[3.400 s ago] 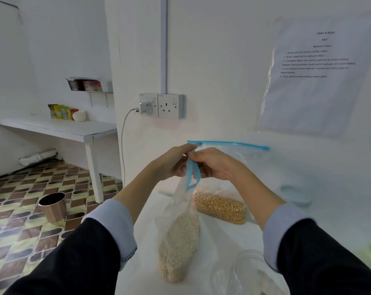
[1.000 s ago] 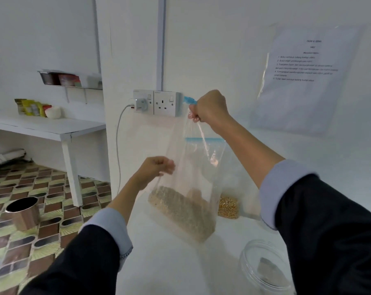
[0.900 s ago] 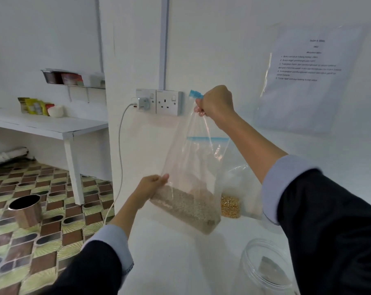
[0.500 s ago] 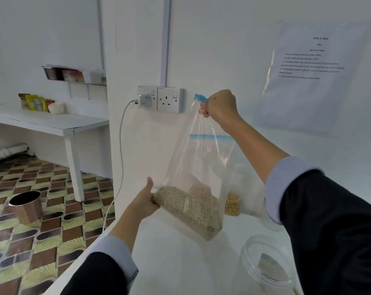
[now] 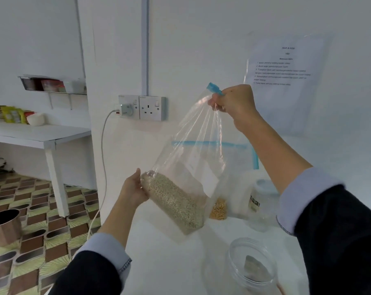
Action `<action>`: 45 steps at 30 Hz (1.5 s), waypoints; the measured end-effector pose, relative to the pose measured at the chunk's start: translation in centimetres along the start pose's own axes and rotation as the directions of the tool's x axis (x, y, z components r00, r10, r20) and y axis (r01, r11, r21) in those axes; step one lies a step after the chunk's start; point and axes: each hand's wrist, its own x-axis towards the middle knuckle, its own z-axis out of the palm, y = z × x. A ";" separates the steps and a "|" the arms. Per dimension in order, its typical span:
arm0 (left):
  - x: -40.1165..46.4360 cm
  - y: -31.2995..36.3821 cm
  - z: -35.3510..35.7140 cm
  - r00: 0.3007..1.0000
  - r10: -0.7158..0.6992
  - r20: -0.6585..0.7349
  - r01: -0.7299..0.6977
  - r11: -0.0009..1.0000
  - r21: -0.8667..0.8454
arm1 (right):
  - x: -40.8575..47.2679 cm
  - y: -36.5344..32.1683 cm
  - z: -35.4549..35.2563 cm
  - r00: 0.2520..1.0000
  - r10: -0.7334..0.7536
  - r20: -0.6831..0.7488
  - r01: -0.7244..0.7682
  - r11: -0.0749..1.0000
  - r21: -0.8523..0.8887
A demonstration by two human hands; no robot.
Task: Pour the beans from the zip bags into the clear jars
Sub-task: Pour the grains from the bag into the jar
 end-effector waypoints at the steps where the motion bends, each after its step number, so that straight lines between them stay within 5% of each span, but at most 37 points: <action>1: -0.1 0.9 0.7 0.999 0.033 0.026 -0.033 0.999 0.001 | -0.1 0.1 -1.0 1.000 0.000 -0.017 0.001 1.000 0.029; 13: -1.4 6.8 6.4 0.969 0.238 0.064 -0.240 0.970 0.027 | -1.9 1.5 -6.1 0.993 0.068 -0.093 -0.035 0.945 0.324; 25: -1.6 4.6 4.9 0.987 0.158 0.012 -0.157 0.966 0.205 | -2.8 1.2 -6.4 0.993 0.109 -0.036 -0.093 0.949 0.301; 31: -2.3 2.6 3.3 0.985 0.168 0.043 -0.170 0.984 0.049 | -2.6 -0.2 -5.6 0.997 0.079 -0.021 -0.072 0.968 0.240; 35: -2.5 2.1 2.7 0.988 0.148 0.045 -0.152 0.981 0.121 | -2.3 -0.3 -4.8 0.997 0.077 -0.002 -0.076 0.981 0.180; 45: -3.7 4.5 4.8 0.934 0.320 0.158 -0.345 0.922 0.176 | -3.6 1.3 -8.4 0.998 0.053 -0.037 -0.042 0.968 0.249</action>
